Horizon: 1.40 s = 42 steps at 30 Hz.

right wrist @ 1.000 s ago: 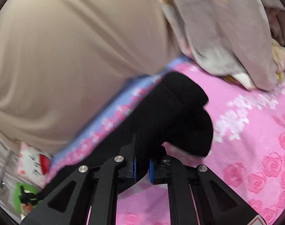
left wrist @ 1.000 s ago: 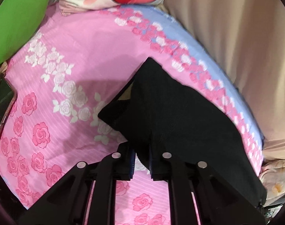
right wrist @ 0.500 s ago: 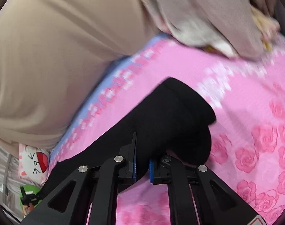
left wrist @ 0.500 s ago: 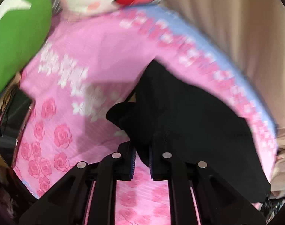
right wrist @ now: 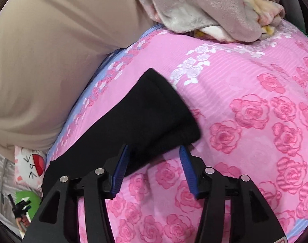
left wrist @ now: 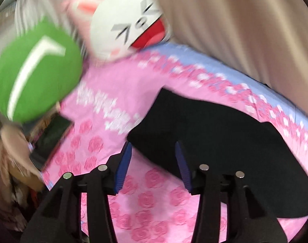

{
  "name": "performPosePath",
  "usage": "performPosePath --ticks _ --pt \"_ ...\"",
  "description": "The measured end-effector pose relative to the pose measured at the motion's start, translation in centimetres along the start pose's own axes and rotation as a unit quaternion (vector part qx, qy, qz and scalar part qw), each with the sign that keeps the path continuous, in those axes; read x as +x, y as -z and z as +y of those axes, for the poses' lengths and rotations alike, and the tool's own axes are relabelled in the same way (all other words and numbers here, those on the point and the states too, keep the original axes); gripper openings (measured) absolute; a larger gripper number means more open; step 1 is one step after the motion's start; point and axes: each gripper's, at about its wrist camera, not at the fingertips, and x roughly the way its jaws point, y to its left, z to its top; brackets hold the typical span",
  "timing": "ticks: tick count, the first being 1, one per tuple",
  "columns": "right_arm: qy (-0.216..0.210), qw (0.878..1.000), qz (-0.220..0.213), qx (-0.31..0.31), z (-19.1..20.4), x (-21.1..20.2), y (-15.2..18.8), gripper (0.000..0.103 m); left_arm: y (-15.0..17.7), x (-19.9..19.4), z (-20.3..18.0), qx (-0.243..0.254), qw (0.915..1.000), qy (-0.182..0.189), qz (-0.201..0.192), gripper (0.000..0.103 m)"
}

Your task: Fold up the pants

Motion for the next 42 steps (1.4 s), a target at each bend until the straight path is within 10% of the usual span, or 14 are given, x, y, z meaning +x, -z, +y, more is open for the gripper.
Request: performPosePath --ticks 5,6,7,11,15,18,33,35,36,42 --pt "-0.025 0.999 -0.007 0.035 -1.3 0.9 -2.6 0.064 1.4 -1.7 -10.3 0.097 0.9924 0.006 -0.076 0.063" --pt "-0.028 0.999 -0.003 0.036 -1.1 1.4 -3.1 0.051 1.7 -1.3 -12.1 0.110 0.9910 0.020 -0.073 0.063" --pt "-0.035 0.999 0.003 0.029 -0.6 1.7 -3.6 0.016 2.2 -0.6 -14.5 0.122 0.9901 0.041 -0.057 0.063" --pt "-0.063 0.996 -0.057 -0.007 1.8 -1.1 -4.5 0.016 3.5 1.1 -20.3 0.152 0.9833 0.099 -0.018 0.063" --pt "0.023 0.999 -0.027 -0.014 -0.3 0.5 -3.8 0.023 5.1 3.4 -24.9 0.186 0.9760 0.113 0.008 0.063" --pt "0.004 0.999 -0.022 0.028 -2.1 -0.1 -2.4 0.046 6.1 5.8 -27.4 0.199 0.9718 0.119 0.045 0.063" --pt "-0.016 1.000 -0.003 0.018 2.3 2.8 -1.1 0.063 8.8 3.9 -26.8 0.164 0.9773 0.121 -0.058 0.086" --pt "-0.026 0.999 -0.011 0.032 2.0 3.4 -2.0 0.043 8.9 3.5 -26.5 0.157 0.9772 0.125 -0.069 0.086" --pt "-0.025 0.999 -0.031 0.031 2.2 2.8 -2.4 0.010 8.9 3.5 -26.4 0.155 0.9771 0.128 -0.071 0.087" --pt "-0.020 0.999 -0.010 0.042 0.8 3.1 -2.5 0.020 8.8 3.5 -25.7 0.139 0.9769 0.148 -0.066 0.089"
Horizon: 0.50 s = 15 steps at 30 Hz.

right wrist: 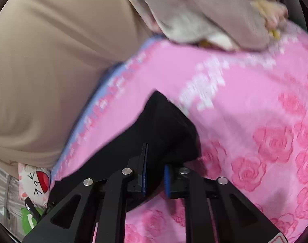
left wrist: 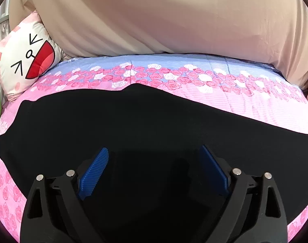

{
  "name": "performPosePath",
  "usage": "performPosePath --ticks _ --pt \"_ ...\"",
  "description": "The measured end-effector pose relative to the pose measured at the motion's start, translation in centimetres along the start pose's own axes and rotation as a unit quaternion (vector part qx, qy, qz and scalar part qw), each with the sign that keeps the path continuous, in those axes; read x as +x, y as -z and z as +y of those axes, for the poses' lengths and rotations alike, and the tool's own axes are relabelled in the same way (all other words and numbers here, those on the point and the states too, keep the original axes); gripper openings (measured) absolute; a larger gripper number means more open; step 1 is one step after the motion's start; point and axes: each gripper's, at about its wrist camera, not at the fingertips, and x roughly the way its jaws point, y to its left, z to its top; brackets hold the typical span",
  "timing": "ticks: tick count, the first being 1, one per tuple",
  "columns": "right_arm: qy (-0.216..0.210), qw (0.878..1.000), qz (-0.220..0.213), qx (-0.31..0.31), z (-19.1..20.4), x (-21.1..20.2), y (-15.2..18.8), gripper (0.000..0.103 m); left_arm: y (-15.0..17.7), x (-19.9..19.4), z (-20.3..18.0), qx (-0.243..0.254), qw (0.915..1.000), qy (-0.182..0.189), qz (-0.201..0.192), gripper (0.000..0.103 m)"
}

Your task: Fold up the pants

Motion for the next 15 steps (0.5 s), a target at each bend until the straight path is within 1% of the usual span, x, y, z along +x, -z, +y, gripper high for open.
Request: performPosePath --ticks 1,3,4,5,6,7,8,10,12,15 --pt "0.003 1.000 0.013 0.007 -0.3 0.4 0.2 0.025 0.0 0.1 0.0 0.001 1.0000 0.002 0.004 0.090" --pt "-0.015 1.000 0.009 0.017 -0.5 0.2 0.3 0.037 0.0 0.2 -0.3 0.005 1.0000 -0.001 0.006 0.090" --pt "-0.013 1.000 0.002 0.010 -0.1 0.1 0.3 0.037 0.1 0.2 -0.4 0.008 0.9999 -0.003 0.006 0.090" --pt "-0.003 1.000 0.003 0.001 0.2 0.3 0.3 0.036 0.1 0.2 -0.5 0.011 0.9999 -0.004 0.006 0.090" --pt "0.004 1.000 0.004 -0.006 0.5 0.4 0.4 0.020 0.1 0.2 -0.5 0.013 0.9999 -0.005 0.006 0.090" --pt "0.011 1.000 -0.002 -0.018 1.3 0.5 0.4 0.011 0.2 0.1 -0.6 0.013 0.9999 -0.007 0.004 0.090" --pt "0.013 1.000 -0.008 -0.026 2.0 0.2 0.5 0.011 0.2 0.1 -0.5 0.012 0.9999 -0.006 0.003 0.090" --pt "0.017 0.997 -0.034 -0.061 4.7 -0.7 0.8 0.011 0.2 -0.1 -0.2 0.007 0.9999 -0.008 0.001 0.090" --pt "0.019 0.992 -0.057 -0.114 8.8 -1.7 1.5 0.011 0.3 -0.2 0.0 0.003 1.0000 -0.007 0.004 0.090" --pt "-0.004 0.981 -0.066 -0.184 15.2 -2.1 2.9 0.011 0.5 -0.2 0.2 0.003 1.0000 -0.007 0.006 0.090"
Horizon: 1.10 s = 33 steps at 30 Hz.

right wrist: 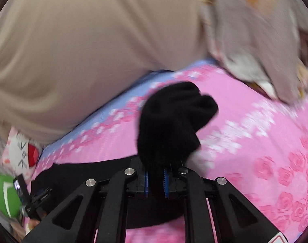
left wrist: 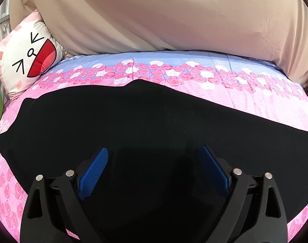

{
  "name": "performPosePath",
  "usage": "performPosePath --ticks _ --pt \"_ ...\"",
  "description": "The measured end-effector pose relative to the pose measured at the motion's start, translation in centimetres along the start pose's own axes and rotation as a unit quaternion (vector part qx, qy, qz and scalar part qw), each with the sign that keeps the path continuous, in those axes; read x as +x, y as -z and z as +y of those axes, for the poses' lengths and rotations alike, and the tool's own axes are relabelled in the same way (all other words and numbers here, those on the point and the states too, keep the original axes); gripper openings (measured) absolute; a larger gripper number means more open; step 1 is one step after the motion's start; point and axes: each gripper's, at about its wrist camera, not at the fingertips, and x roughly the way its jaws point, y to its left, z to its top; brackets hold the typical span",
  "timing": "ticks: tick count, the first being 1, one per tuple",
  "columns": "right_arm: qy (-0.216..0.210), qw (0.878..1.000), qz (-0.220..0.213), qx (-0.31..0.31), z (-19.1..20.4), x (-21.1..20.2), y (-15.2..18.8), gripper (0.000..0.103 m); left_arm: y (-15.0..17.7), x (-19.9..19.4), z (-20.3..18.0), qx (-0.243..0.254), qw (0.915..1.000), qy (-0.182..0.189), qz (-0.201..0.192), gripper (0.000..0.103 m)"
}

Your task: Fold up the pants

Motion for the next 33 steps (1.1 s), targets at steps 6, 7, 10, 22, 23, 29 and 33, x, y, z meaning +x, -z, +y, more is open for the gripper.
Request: performPosePath --ticks 6,7,10,22,23,29,33 --pt "-0.072 0.992 0.028 -0.102 11.7 2.7 0.5 0.011 0.5 -0.8 0.8 -0.001 1.0000 0.002 -0.003 0.090" --pt "-0.077 0.990 0.033 -0.111 12.9 3.2 0.7 0.011 0.6 -0.9 1.1 -0.003 1.0000 0.003 -0.004 0.090" --pt "-0.095 0.982 0.060 -0.149 17.3 5.4 2.3 0.011 0.9 -1.1 2.2 -0.016 0.9998 0.008 -0.001 0.090" --pt "-0.095 0.942 0.186 -0.264 24.0 11.8 13.2 0.042 1.5 -1.5 6.1 -0.069 0.9976 0.004 0.003 0.090" --pt "-0.104 0.940 0.181 -0.270 24.2 11.0 13.5 0.051 1.5 -1.5 6.1 -0.069 0.9976 0.003 0.004 0.090" --pt "-0.116 0.964 0.119 -0.208 19.0 2.7 10.2 0.076 1.4 -1.2 6.1 -0.069 0.9976 0.004 0.010 0.090" --pt "-0.057 0.987 0.135 -0.070 9.3 1.8 8.0 0.079 1.4 -1.2 5.6 -0.059 0.9982 0.004 0.008 0.091"
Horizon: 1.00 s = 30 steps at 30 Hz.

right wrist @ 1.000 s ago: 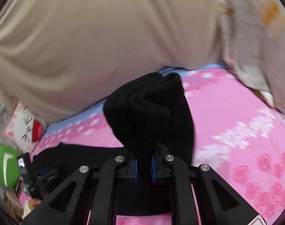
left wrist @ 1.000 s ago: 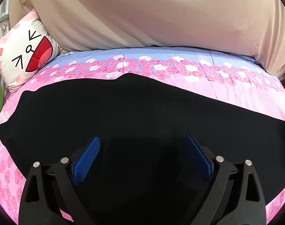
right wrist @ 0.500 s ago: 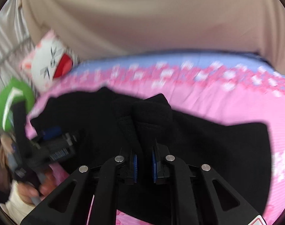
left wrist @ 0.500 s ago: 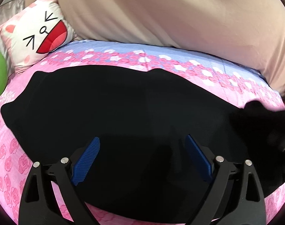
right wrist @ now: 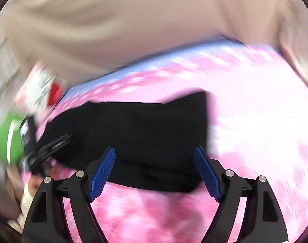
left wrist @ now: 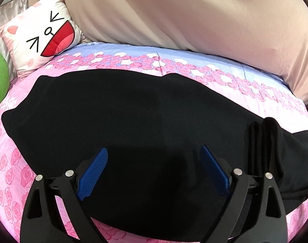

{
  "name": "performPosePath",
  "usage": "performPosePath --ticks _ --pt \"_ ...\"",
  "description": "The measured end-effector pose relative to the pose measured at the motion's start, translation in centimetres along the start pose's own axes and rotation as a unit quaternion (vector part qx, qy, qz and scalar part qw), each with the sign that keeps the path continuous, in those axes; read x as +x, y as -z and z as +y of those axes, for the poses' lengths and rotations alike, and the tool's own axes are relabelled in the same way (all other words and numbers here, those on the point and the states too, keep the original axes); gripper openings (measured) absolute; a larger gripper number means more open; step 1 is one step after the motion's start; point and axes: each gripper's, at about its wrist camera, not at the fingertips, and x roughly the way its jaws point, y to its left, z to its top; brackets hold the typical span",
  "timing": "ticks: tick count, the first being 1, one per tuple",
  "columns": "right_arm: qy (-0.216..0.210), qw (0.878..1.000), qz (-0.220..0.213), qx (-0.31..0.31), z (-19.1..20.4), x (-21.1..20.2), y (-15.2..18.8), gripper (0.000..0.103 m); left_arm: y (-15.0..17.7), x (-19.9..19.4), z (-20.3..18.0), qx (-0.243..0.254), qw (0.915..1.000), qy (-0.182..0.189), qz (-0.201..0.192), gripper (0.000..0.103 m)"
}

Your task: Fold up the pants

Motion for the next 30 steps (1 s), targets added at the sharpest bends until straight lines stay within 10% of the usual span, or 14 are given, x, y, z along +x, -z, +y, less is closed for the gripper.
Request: performPosePath --ticks 12,14,16,30 --pt "-0.140 0.979 0.034 0.143 -4.4 4.9 1.3 0.080 -0.1 -0.4 -0.1 -0.001 0.9998 0.012 -0.017 0.093" --pt "-0.135 0.980 0.024 0.146 -3.7 5.3 1.4 0.074 -0.1 -0.3 0.1 -0.006 0.9998 0.013 -0.014 0.093" --pt "-0.134 0.980 0.024 0.144 -3.1 6.0 1.5 0.023 -0.1 -0.2 0.3 -0.012 0.9997 0.015 -0.013 0.093" --pt "-0.053 0.995 -0.010 0.086 -7.1 1.7 1.3 0.014 0.2 -1.2 0.3 -0.012 0.9991 0.026 -0.030 0.093"
